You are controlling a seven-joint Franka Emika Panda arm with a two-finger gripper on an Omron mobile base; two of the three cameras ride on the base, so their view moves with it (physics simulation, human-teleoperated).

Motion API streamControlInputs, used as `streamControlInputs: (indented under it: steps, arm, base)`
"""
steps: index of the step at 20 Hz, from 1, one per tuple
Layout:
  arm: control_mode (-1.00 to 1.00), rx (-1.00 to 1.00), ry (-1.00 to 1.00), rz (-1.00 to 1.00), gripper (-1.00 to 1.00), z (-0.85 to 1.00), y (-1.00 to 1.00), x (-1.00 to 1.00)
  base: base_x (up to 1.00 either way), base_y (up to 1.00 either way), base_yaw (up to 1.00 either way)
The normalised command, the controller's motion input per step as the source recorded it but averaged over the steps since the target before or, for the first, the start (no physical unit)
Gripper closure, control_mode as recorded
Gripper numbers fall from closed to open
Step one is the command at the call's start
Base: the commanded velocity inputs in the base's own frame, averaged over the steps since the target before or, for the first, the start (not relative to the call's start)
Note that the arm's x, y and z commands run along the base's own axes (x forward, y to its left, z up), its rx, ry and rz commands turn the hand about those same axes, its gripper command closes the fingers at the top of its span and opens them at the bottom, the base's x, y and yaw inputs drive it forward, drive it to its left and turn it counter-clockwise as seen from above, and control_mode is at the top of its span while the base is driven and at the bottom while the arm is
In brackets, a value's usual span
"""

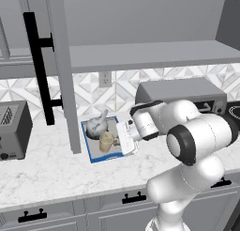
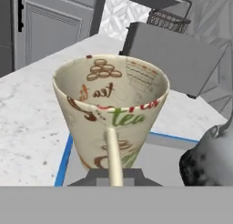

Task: Pick the kettle from the counter and place it on the tray. Then pick the mug from the cabinet and place it on the tray. Then close the cabinet doors.

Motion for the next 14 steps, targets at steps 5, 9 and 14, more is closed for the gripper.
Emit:
streamControlInputs:
  steps: [5,9,14]
  arm:
    - [-1.00,0.00,0.02,-0.01,1.00,-0.14,0.03,0.16]
    - [-1.00,-0.06,0.09,-0.03,1.00,-0.40,0.02,0.00]
    - [-1.00,-0.02,0.05,-0.03,1.00,-0.27,0.08,0.00]
  base:
    - [0.00,0.00,0.00]
    - [0.00,0.00,0.00]
    - [0.00,0.00,0.00]
